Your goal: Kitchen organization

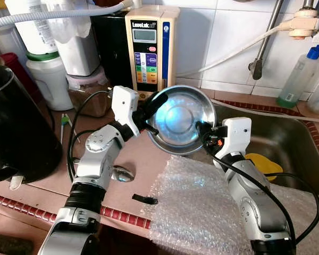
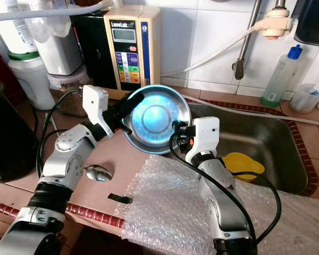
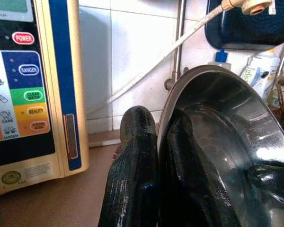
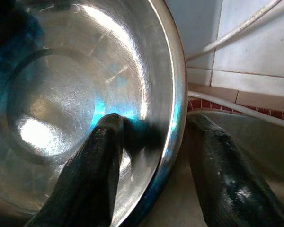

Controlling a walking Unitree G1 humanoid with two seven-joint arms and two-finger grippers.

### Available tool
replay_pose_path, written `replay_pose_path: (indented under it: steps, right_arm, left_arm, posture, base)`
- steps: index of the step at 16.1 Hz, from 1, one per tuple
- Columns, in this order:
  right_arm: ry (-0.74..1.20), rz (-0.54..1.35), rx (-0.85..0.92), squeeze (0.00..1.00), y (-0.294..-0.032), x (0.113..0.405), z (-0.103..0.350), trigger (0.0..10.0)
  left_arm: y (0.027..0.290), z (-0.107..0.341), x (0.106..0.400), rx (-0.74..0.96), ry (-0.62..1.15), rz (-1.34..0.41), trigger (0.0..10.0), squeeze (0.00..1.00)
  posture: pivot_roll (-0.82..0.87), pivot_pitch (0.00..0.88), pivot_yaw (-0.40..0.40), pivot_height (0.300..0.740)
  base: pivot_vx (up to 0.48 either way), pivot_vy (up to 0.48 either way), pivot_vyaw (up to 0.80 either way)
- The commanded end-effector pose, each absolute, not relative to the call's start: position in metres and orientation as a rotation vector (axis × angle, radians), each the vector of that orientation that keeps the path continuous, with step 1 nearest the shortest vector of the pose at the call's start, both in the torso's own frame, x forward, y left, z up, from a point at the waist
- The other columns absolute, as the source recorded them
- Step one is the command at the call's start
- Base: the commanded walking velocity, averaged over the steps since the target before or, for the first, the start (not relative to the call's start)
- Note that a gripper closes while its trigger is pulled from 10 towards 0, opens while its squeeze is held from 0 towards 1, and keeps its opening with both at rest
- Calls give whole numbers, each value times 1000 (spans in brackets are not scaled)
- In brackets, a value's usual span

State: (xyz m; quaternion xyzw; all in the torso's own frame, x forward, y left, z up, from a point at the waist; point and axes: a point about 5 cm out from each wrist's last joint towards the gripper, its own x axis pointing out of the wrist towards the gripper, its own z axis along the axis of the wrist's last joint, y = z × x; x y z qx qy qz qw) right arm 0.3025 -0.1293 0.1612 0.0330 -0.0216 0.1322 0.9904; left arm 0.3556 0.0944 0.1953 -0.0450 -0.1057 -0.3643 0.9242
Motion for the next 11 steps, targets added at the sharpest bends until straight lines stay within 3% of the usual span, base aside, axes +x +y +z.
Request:
replay_pose_path:
  steps: [1, 11]
  right_arm:
    - [8, 288, 83, 0, -127, 302, 152, 0]
    - [22, 239, 99, 0, -140, 305, 150, 0]
  left_arm:
    - [90, 201, 351, -103, -243, -796, 0, 0]
    - [83, 194, 342, -104, -205, -864, 0, 0]
  posture:
    - [52, 16, 44, 740]
    - [58, 17, 37, 740]
  base:
    - [0, 0, 0]
    - [0, 0, 0]
